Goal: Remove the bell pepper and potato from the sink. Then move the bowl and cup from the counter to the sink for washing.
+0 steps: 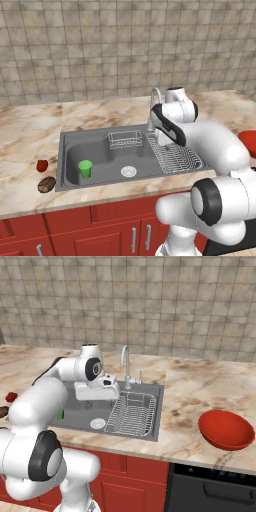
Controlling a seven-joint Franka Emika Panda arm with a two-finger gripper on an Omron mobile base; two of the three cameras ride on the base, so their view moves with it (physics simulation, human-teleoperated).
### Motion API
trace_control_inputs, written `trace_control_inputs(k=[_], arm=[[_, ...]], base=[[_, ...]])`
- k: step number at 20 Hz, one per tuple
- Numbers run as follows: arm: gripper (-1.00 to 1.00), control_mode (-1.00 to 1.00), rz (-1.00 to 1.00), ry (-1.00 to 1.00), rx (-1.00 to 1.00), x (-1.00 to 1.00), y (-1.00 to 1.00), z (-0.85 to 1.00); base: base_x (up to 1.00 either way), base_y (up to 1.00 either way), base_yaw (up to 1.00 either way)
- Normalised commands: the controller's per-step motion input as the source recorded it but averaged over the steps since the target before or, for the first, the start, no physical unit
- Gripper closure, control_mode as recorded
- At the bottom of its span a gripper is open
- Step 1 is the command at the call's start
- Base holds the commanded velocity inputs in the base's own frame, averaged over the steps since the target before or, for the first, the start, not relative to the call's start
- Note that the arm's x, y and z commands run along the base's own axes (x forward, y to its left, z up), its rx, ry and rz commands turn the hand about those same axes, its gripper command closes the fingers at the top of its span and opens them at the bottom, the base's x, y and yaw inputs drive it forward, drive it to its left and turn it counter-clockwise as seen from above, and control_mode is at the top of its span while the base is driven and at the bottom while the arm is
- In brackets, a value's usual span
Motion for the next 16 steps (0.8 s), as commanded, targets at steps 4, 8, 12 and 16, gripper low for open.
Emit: trace_control_inputs(k=[4,8,12,16], arm=[[-1.00,-1.00,0.00,0.02,-0.02,-0.04,-0.49,0.07],[-1.00,-1.00,0.00,0.00,-0.03,-0.07,-0.49,0.05],[-1.00,-1.00,0.00,0.00,-0.03,-0.08,-0.48,0.04],[-1.00,-1.00,0.00,0.00,-0.04,-0.06,-0.47,0.03]], base=[[0.00,0.00,0.00],[0.00,0.00,0.00],[0.00,0.00,0.00],[0.00,0.00,0.00]])
